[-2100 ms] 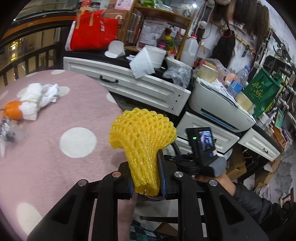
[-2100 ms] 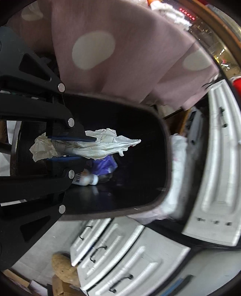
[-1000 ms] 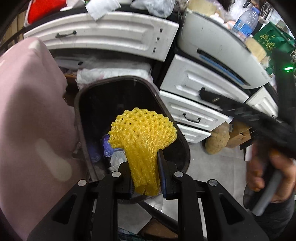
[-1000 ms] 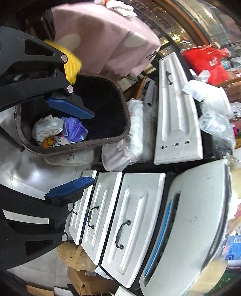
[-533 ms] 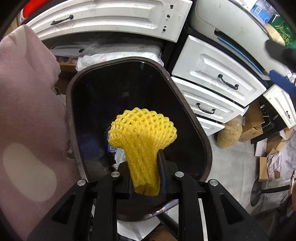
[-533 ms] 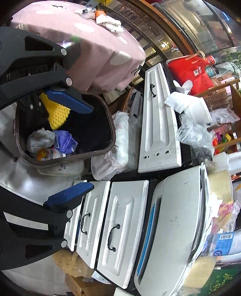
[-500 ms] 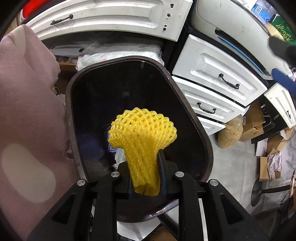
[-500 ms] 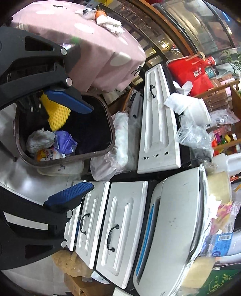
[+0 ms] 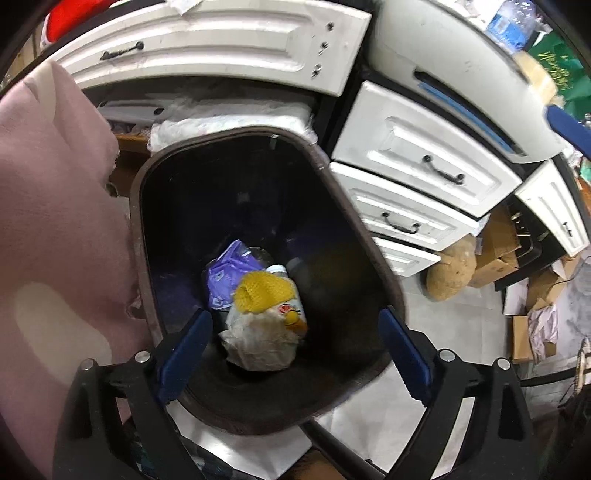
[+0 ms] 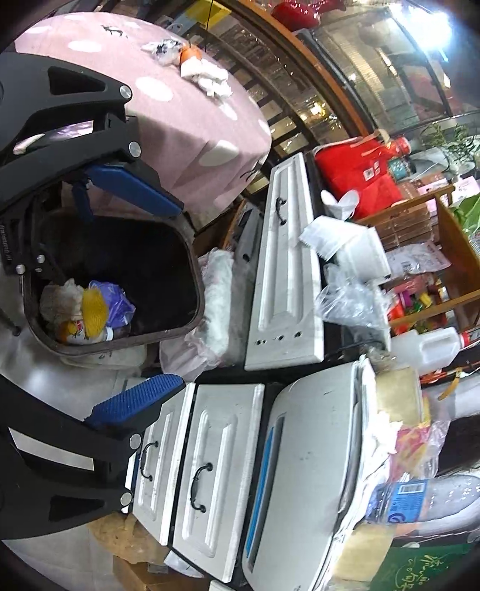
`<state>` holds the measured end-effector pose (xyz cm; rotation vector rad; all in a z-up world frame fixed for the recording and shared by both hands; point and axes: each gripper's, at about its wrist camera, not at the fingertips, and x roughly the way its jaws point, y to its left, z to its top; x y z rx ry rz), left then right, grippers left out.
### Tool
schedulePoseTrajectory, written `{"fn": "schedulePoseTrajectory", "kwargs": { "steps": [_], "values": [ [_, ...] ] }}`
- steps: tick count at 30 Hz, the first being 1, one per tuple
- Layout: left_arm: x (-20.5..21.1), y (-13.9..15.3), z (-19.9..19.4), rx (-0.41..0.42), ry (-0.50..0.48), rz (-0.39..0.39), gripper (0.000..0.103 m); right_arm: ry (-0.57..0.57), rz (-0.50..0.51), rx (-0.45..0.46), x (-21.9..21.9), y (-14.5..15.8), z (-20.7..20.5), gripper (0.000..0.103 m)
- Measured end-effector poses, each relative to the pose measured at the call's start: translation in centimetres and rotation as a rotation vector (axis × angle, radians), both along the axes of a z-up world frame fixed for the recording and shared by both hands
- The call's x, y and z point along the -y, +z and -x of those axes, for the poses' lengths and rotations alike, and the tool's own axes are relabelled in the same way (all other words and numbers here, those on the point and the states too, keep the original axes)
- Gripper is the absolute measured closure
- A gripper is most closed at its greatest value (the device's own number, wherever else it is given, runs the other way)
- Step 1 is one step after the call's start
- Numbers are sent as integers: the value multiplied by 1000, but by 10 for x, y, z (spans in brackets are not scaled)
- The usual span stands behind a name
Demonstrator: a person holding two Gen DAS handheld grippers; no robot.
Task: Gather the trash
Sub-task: 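Open both tools to drop the net and paper into the bin, then move both tools back over the table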
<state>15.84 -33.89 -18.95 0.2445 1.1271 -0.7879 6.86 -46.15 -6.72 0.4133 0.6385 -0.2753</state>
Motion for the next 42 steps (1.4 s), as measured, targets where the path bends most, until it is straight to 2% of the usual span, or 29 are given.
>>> {"fn": "schedulePoseTrajectory", "kwargs": {
  "steps": [3,9,19,23,27,31,42],
  "values": [
    [-5,18,11,29,-17,35,9,4,5,34,-1,10,2,13],
    [-30,59,30,89,-23,110,8,8,49,87,-7,32,5,10],
    [-96,134,47,240,33,221,6,137,129,143,-50,58,-8,8],
    [-128,151,44,301,105,228,6,207,133,158,-77,63,-18,8],
    [-169,164,35,326,200,228,6,287,112,160,-104,66,-32,8],
    [-210,171,25,353,286,196,6,375,138,145,-137,68,-47,8],
    [-327,171,0,350,529,133,6,620,145,112,-228,68,-85,8]
  ]
}}
